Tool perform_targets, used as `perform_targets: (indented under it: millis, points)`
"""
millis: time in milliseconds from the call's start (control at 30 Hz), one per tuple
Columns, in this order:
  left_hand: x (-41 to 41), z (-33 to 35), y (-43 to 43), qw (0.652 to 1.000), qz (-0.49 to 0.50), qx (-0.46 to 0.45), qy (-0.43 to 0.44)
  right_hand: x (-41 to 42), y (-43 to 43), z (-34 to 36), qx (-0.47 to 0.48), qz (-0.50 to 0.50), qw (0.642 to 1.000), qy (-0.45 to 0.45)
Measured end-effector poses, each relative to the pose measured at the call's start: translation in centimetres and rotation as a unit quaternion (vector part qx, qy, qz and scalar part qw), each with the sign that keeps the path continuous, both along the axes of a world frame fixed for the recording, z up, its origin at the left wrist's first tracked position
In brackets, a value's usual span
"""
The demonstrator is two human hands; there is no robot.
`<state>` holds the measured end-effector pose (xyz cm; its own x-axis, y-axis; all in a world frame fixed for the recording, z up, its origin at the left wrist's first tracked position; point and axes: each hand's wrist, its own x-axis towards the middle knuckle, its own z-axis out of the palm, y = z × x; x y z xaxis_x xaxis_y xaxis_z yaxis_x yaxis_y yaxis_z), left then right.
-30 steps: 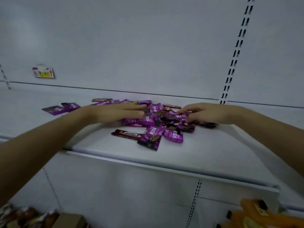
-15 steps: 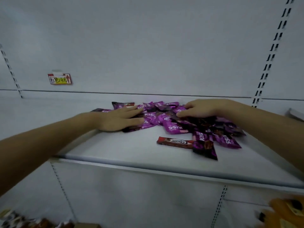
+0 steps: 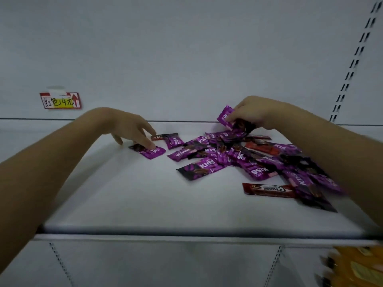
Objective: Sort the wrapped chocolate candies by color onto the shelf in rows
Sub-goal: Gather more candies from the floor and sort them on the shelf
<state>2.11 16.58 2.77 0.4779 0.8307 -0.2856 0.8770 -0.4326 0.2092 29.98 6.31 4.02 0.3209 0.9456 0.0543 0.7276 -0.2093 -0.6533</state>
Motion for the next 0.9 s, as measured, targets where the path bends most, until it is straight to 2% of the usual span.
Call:
perform_targets:
  millis: [33, 100, 167, 333, 433, 567, 667, 733, 800, 900]
  points:
    - [-0.2, 0.1, 0.0, 1.0, -0.013, -0.007, -0.012, -0.3, 0.7, -0.2, -0.029, -0.009, 0.999, -0.023]
    - [-0.3, 0.0, 0.0, 0.999, -0.042, -0.022, -0.026, -1.2, 1.5, -1.0, -0.099, -0.021, 0.986, -0.131]
    - [-0.4, -0.2, -0.1, 0.997, -0.065, -0.026, -0.036, -1.8, 1.9, -1.5, -0.108, -0.023, 0.978, -0.18]
    - [-0.7, 0.4, -1.2, 0.994, -0.09, -0.041, -0.045, -1.7, 2.2, -2.6, -0.051, -0.009, 0.998, -0.026]
    - [-1.2, 1.0, -1.7, 0.994, -0.089, -0.063, -0.005, -1.4, 2.1, -2.7, -0.001, -0.02, 1.0, 0.006]
    - [-1.2, 0.9, -1.9, 0.994, -0.104, -0.005, 0.025, -0.4, 1.6, -2.1, 0.059, -0.001, 0.993, 0.106]
    - [-1.4, 0.5, -1.3, 0.991, -0.116, 0.015, -0.063, 0.3, 0.9, -1.4, 0.121, -0.02, 0.975, 0.185]
    - [-0.8, 0.2, -1.1, 0.981, -0.123, 0.046, -0.141, 0.5, 0.5, -0.9, 0.125, -0.005, 0.965, 0.232]
    - [0.4, -0.1, -1.2, 0.977, -0.142, 0.055, -0.149, 0.2, 0.3, -1.0, 0.08, 0.044, 0.975, 0.204]
    - [1.8, -0.6, -1.8, 0.98, -0.172, 0.053, -0.082, -1.1, 0.4, -2.1, -0.052, 0.127, 0.989, 0.052]
